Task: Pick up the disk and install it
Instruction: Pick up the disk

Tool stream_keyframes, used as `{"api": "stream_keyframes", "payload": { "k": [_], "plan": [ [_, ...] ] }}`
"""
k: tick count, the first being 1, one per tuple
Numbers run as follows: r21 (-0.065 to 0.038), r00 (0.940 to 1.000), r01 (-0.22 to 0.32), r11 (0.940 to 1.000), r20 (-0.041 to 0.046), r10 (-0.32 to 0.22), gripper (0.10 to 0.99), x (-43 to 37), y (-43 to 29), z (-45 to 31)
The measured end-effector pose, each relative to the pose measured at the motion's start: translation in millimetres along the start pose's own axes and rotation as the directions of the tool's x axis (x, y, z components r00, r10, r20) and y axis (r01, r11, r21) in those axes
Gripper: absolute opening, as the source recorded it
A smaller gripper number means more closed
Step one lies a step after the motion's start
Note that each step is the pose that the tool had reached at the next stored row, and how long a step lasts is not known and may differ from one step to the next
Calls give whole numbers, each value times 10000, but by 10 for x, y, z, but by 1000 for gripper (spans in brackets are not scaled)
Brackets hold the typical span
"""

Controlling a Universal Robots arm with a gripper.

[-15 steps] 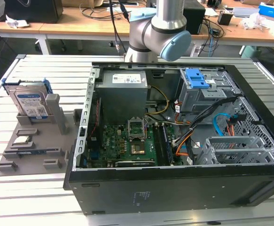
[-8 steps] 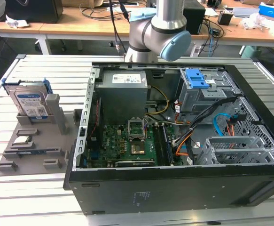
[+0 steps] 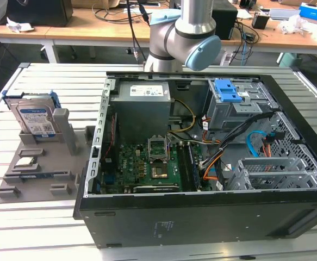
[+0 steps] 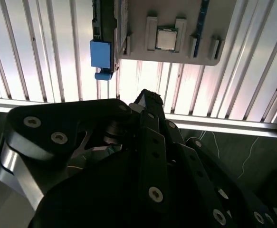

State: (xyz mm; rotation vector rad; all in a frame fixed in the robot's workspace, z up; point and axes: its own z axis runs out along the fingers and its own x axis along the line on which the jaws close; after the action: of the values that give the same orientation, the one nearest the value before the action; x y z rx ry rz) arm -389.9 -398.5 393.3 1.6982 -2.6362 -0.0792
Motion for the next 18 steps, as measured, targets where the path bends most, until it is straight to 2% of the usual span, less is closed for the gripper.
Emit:
{"api": "stream_keyframes", "payload": {
  "k": [6,12,18],
  "plan": [
    [-14,9984,573,9984,-26,-573,106,0,0,0],
    [-28,9939,1102,9939,-48,-1102,106,0,0,0],
    [-47,9847,1741,9847,-75,-1741,106,0,0,0]
  ]
}}
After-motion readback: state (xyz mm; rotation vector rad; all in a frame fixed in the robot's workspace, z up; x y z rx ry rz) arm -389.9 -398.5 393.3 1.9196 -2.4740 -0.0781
